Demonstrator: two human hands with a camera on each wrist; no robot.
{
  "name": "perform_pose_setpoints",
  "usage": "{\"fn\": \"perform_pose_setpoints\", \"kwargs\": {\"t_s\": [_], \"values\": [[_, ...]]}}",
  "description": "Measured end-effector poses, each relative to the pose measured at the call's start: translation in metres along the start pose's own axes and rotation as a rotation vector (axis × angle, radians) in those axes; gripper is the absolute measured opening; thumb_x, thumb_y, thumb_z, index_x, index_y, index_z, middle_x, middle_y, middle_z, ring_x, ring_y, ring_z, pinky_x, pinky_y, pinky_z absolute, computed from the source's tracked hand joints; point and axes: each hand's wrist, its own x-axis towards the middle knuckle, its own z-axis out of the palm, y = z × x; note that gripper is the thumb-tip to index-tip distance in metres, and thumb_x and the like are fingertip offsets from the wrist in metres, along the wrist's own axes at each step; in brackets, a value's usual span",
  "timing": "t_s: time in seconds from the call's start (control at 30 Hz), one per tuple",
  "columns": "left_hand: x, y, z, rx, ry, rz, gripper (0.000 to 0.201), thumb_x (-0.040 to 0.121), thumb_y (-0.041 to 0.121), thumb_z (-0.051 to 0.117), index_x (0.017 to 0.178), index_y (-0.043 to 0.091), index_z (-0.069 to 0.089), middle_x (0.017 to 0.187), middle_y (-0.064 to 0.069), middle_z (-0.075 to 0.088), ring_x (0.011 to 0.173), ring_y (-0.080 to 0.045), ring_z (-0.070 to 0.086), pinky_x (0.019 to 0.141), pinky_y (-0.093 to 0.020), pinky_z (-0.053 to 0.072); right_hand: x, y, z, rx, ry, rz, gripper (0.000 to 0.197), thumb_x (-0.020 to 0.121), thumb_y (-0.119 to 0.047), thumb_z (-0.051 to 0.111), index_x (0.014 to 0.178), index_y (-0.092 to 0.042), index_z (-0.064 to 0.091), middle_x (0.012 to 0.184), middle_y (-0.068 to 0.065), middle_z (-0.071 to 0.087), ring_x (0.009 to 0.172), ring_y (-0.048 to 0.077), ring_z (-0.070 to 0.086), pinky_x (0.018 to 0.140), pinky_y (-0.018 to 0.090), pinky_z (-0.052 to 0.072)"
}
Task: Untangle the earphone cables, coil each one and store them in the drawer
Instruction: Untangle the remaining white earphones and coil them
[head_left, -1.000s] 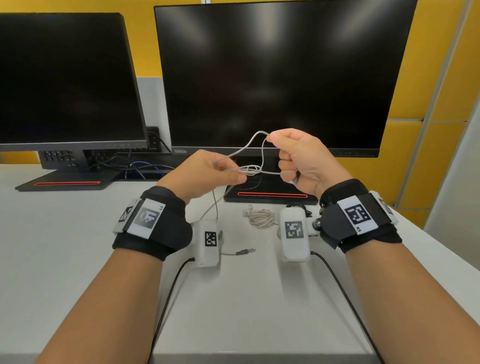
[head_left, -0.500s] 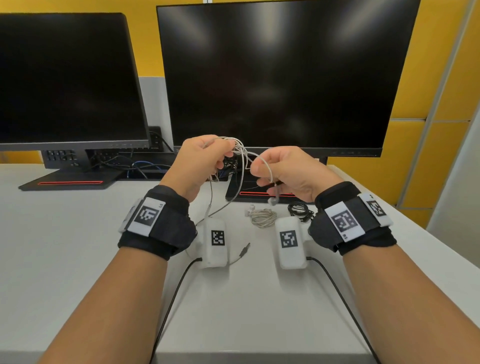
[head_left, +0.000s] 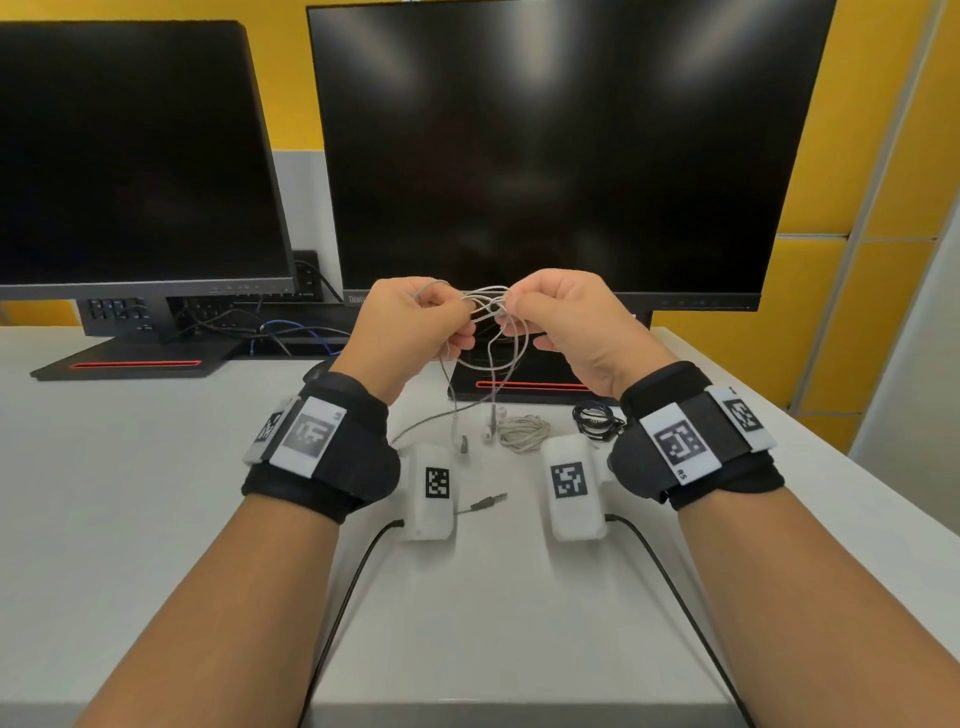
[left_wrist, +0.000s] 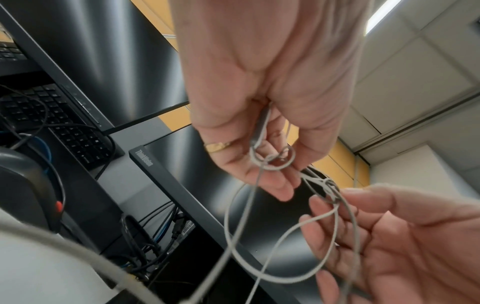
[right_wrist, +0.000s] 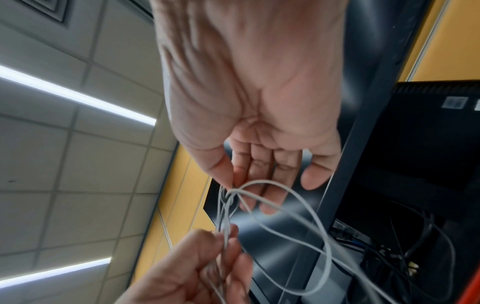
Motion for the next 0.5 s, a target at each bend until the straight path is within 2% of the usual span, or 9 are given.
{"fn": "perform_pose_setpoints", "kwargs": {"t_s": [0.07,0.13,0.23,0.33,0.4,0.5], "values": [[0.002,-0.001,-0.002,0.056,0.027,0.014,0.011,0.089,0.0,0.057,0.084,0.007,0.065,0.078,-0.012,0.067,0.066,-0.011,0.066,0.058,-0.017,0.056,0.001,-0.001,-0.001,0.079,0.008,0.04,0.016,0.095,-0.012,0.053,0.085,-0.016,0.065,0.09,0.006,0.07,0.088,0.012,0.065,0.078,0.027,0.048],[0.004,-0.004,-0.005,0.144,0.056,0.021,0.016,0.086,-0.001,0.058,0.081,0.014,0.061,0.084,-0.013,0.067,0.075,-0.018,0.068,0.061,-0.019,0.057,0.004,-0.001,-0.001,0.173,0.007,0.075,0.015,0.095,-0.01,0.052,0.085,-0.015,0.063,0.089,0.004,0.067,0.091,0.015,0.065,0.081,0.032,0.047],[0.008,-0.01,-0.008,0.232,0.077,-0.009,0.019,0.085,0.001,0.06,0.084,0.019,0.057,0.091,-0.014,0.067,0.084,-0.022,0.068,0.064,-0.023,0.055,0.006,0.0,-0.003,0.319,0.028,0.093,0.012,0.096,-0.011,0.05,0.093,-0.013,0.061,0.088,0.002,0.067,0.088,0.013,0.067,0.077,0.029,0.048],[0.011,-0.014,-0.012,0.293,0.064,-0.02,0.021,0.086,-0.001,0.061,0.088,0.019,0.055,0.091,-0.008,0.062,0.079,-0.015,0.062,0.06,-0.022,0.052,0.006,0.0,-0.005,0.433,0.049,0.087,0.014,0.098,-0.01,0.049,0.091,-0.013,0.061,0.081,0.0,0.068,0.08,0.011,0.067,0.071,0.026,0.051],[0.012,-0.015,-0.015,0.318,0.061,-0.018,0.026,0.085,-0.004,0.062,0.097,0.017,0.054,0.094,-0.004,0.057,0.08,-0.012,0.058,0.061,-0.021,0.051,0.005,0.0,-0.006,0.456,0.021,0.086,0.014,0.099,-0.01,0.049,0.091,-0.012,0.061,0.08,0.001,0.066,0.075,0.012,0.065,0.067,0.024,0.05],[0.011,-0.014,-0.019,0.328,0.042,-0.01,0.042,0.08,-0.005,0.068,0.111,0.016,0.048,0.104,-0.005,0.058,0.084,-0.013,0.059,0.063,-0.022,0.05,0.003,0.002,-0.007,0.436,-0.057,0.102,0.012,0.099,-0.011,0.051,0.095,-0.01,0.062,0.081,0.003,0.065,0.073,0.012,0.063,0.066,0.024,0.051]]}}
